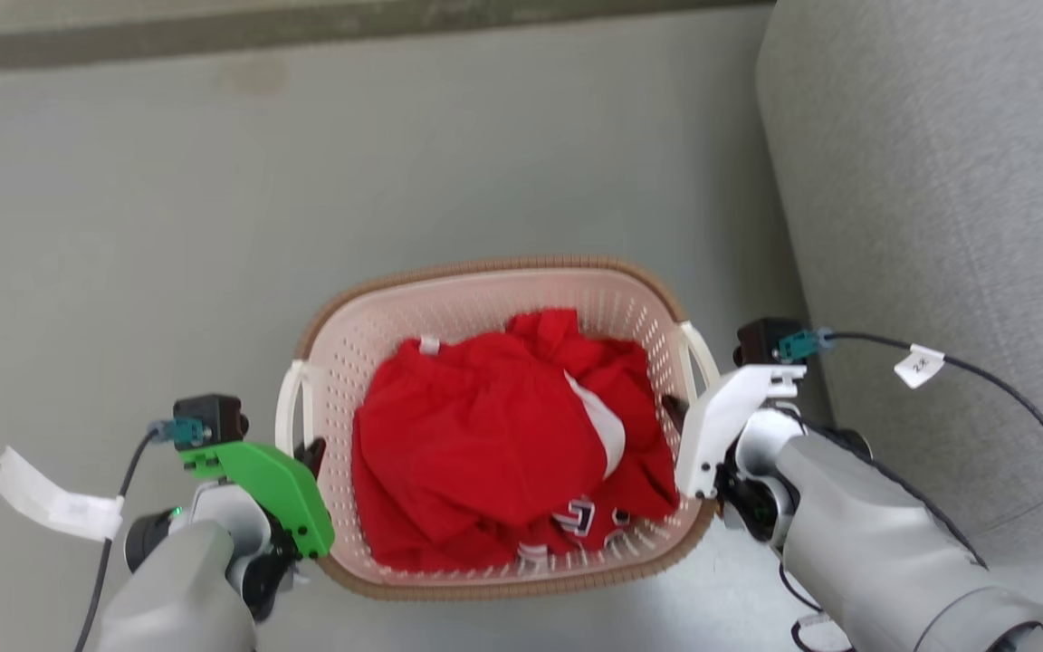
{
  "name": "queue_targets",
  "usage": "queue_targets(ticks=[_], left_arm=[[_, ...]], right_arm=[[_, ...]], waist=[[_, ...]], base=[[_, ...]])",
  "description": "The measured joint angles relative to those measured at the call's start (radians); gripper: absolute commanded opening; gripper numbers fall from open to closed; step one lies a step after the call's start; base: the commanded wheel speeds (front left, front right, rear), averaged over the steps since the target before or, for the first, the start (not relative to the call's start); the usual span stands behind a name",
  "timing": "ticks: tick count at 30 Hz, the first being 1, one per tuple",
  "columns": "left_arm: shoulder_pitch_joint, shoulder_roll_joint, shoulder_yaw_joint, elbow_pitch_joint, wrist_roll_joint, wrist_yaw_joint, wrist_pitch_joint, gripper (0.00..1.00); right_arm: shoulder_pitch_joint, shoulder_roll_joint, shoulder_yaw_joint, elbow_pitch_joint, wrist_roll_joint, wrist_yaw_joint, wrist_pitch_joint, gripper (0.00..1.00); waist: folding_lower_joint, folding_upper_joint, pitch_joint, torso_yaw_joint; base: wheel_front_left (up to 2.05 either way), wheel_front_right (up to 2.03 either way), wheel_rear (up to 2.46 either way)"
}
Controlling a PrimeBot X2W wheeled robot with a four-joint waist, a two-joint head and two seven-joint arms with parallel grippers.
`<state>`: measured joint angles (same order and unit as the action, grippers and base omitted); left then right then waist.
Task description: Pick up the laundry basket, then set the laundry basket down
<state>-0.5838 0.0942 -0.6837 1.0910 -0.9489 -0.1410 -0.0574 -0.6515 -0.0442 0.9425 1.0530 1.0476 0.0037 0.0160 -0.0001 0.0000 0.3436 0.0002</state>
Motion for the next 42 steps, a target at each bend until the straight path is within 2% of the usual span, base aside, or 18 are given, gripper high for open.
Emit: queue_targets(ticks=[19, 42], left_arm=[[0.073, -0.017, -0.016, 0.037, -0.025, 0.000, 0.054, 0.00], [0.074, -0.020, -0.021, 0.058, -0.033, 0.000, 0.074, 0.00]], right_arm=[[0.084, 0.000, 0.034, 0.006, 0.069, -0.002, 0.084, 0.00], [0.086, -0.001, 0.068, 0.004, 0.100, -0.012, 0.110, 0.00]], waist=[[0.0000, 0.0000, -0.187, -0.021], [0.0000, 0.0000, -0.213, -0.021]], base=[[0.00, 0.00, 0.00], [0.00, 0.00, 0.00]])
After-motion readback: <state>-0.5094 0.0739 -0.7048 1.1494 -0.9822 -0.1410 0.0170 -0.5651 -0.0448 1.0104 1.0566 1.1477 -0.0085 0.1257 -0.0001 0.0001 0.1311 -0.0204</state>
